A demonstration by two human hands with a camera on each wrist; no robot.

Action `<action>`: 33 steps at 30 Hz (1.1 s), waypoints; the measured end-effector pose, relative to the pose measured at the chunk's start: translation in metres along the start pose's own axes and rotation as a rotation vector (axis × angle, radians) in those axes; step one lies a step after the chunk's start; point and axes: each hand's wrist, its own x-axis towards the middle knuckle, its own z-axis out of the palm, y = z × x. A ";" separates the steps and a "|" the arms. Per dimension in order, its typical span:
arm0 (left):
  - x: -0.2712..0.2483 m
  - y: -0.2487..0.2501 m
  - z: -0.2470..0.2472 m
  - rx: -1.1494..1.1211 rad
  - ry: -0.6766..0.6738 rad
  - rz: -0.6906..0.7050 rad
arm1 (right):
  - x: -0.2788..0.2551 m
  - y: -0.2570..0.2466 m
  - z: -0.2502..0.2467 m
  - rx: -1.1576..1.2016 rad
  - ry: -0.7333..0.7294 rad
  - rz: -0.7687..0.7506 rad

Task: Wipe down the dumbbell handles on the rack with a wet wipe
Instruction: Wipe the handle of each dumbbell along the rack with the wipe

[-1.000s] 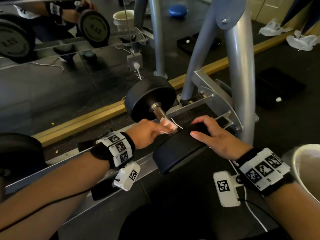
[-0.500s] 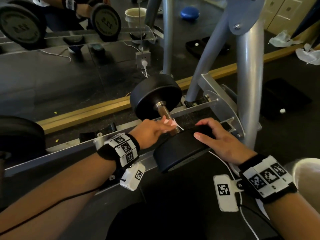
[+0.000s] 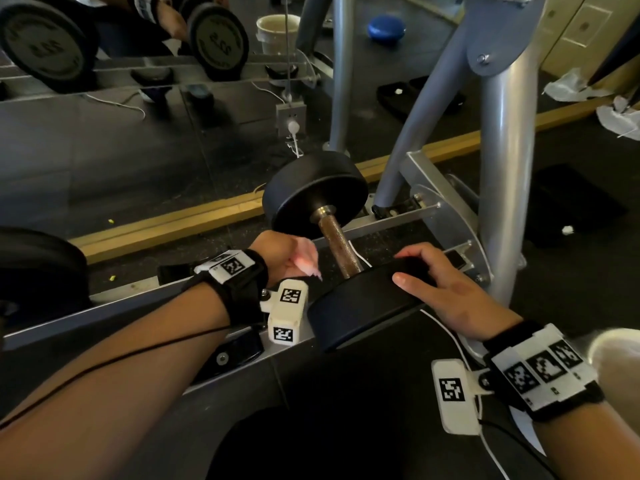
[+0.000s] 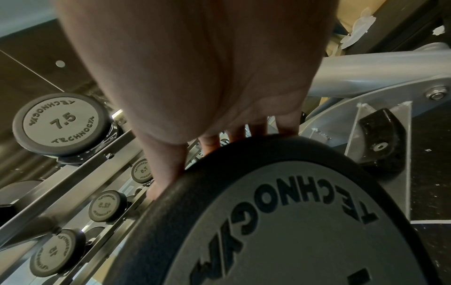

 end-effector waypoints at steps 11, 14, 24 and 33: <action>0.009 -0.025 0.023 -0.254 -0.044 0.127 | 0.000 0.001 0.000 0.039 -0.019 -0.002; 0.004 -0.030 0.013 -0.192 -0.172 0.116 | -0.001 0.001 0.001 0.056 -0.018 -0.002; 0.010 -0.019 0.024 -0.384 -0.104 0.079 | -0.002 0.000 0.001 0.058 -0.016 -0.008; -0.011 -0.028 0.006 -0.284 -0.253 -0.016 | -0.001 0.000 0.001 0.007 -0.004 -0.021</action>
